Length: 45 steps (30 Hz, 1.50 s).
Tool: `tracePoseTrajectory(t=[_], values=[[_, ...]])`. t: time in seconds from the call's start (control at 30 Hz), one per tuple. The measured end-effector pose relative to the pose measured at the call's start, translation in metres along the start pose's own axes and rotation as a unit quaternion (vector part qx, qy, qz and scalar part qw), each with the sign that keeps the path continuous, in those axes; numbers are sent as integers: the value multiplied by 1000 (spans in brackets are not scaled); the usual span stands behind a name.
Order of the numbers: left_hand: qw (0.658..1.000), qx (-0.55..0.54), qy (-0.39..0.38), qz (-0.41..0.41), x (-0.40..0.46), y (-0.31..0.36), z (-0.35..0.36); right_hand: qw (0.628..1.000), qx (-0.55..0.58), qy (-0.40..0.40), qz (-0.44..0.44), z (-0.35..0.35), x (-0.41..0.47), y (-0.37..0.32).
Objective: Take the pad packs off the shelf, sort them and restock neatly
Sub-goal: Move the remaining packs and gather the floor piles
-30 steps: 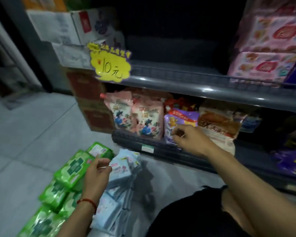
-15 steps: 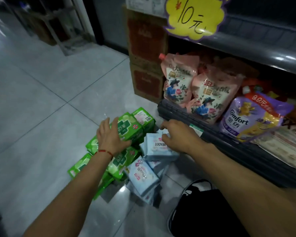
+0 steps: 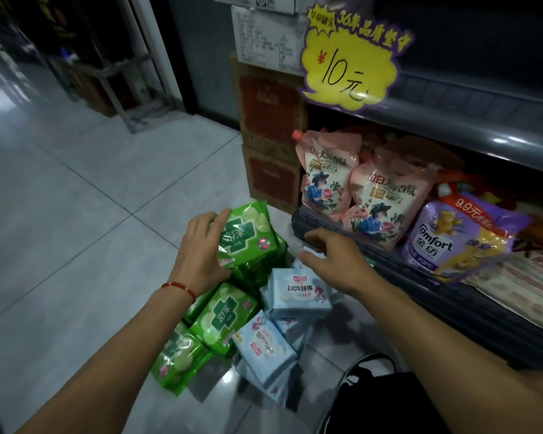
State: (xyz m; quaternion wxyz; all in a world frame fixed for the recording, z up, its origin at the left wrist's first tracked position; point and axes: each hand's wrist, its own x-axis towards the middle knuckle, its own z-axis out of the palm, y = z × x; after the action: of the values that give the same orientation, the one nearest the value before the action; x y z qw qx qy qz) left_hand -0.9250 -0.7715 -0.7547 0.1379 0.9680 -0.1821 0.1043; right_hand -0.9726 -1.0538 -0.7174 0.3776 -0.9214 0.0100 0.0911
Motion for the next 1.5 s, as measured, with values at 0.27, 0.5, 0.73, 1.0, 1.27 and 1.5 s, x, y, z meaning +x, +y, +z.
tracePoseTrajectory(t=[0.27,0.5,0.73,1.0,1.27,1.5], values=[[965,-41,65,252,32,114,-65,901,429,65,20,-56,-23,-6],[835,-545,-55,-58,38,188,-83,816,568,107,14,-100,-75,28],[705,-667,-192,-145,59,255,-95,863,477,162,40,-135,-109,49],[664,-736,-129,-38,123,326,-113,901,282,329,-17,-235,-128,50],[706,-685,-148,99,232,391,-123,881,155,444,-62,-311,-97,72],[874,-454,-146,99,304,414,-85,892,20,451,24,-328,-65,94]])
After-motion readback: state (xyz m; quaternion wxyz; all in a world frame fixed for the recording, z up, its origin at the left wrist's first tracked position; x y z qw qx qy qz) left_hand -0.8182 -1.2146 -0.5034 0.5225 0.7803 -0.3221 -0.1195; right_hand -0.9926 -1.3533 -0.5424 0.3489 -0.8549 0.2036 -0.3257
